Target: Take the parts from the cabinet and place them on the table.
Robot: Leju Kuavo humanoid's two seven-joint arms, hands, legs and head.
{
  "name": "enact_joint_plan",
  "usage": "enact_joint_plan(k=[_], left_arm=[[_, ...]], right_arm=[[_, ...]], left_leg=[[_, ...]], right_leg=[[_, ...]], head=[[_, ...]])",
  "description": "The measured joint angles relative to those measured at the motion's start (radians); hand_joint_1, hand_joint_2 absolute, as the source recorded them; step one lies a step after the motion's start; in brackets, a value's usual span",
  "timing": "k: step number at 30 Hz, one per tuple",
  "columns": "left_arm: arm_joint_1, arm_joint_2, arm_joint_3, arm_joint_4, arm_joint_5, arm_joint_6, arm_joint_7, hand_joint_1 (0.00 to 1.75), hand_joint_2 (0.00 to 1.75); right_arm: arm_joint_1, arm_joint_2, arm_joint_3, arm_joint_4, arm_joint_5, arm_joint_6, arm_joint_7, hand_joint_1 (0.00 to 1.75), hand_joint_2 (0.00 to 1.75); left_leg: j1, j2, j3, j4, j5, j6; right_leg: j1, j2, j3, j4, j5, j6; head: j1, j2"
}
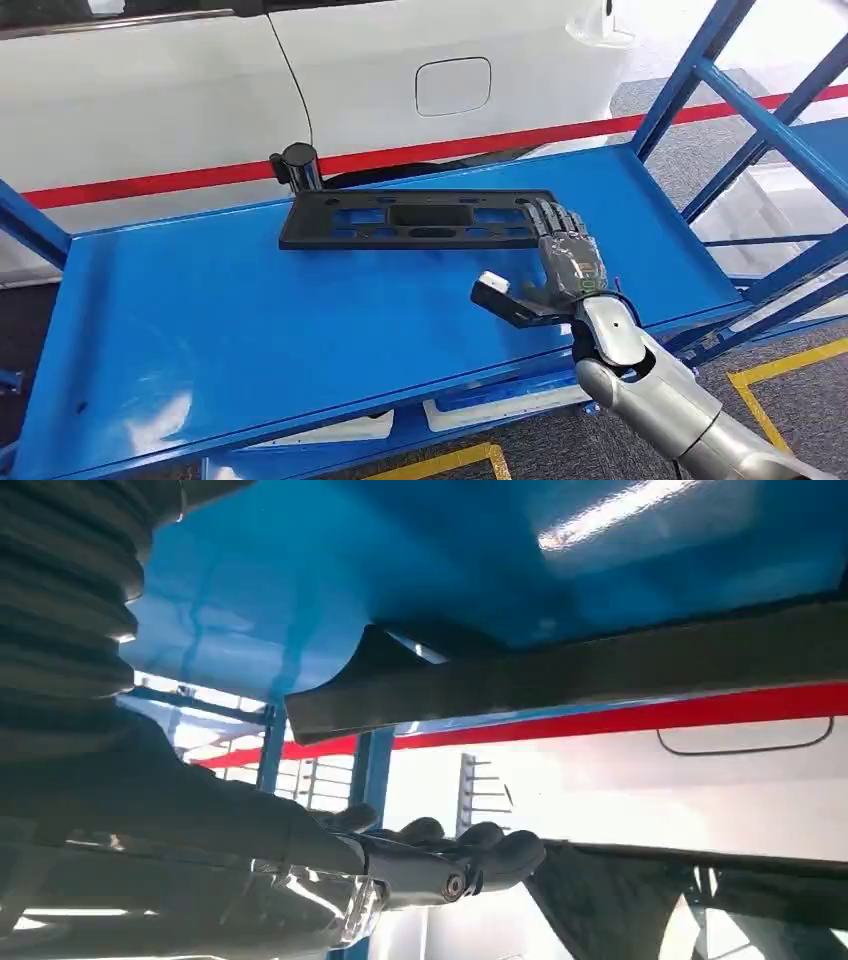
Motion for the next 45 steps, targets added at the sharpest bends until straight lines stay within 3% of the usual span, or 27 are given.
enact_joint_plan(k=[37,38,41,43,45], left_arm=[[-0.001,0.001,-0.001,0.000,-0.011,0.013,0.000,0.00,0.00],[-0.001,0.002,-0.001,0.000,-0.011,0.013,0.000,0.00,0.00],[-0.002,0.002,-0.002,0.000,-0.011,0.013,0.000,0.00,0.00],[-0.003,0.003,-0.002,0.000,-0.010,0.013,0.000,0.00,0.00],[-0.005,0.003,-0.002,0.000,-0.010,0.016,0.000,0.00,0.00]], right_arm=[[0.021,-0.015,-0.003,-0.032,0.009,0.018,0.005,0.00,1.75],[0.021,-0.014,-0.003,-0.032,0.009,0.018,0.005,0.00,1.75],[0.022,-0.015,-0.004,-0.037,0.009,0.019,0.005,0.00,1.75],[0.025,-0.019,-0.009,-0.045,0.009,0.019,0.006,0.00,1.75],[0.028,-0.023,-0.008,-0.045,0.009,0.020,0.007,0.00,1.75]], left_leg=[[0.000,-0.003,0.000,0.000,0.000,0.000],[-0.005,-0.004,-0.002,0.005,-0.003,0.005],[-0.006,-0.004,-0.001,0.000,-0.002,0.009],[0.004,-0.002,0.015,-0.025,0.008,0.020],[0.004,-0.001,0.017,-0.026,0.008,0.022]], right_leg=[[0.000,0.000,0.000,0.000,0.000,0.000],[-0.003,-0.001,0.001,-0.005,0.003,0.008],[-0.004,-0.001,0.002,-0.012,0.005,0.015],[-0.005,-0.004,-0.006,0.015,-0.014,0.018],[-0.005,-0.003,-0.079,0.159,-0.086,0.020]], head=[[0.000,0.000],[0.000,0.000],[-0.005,0.000],[0.000,0.000],[0.011,0.000]])
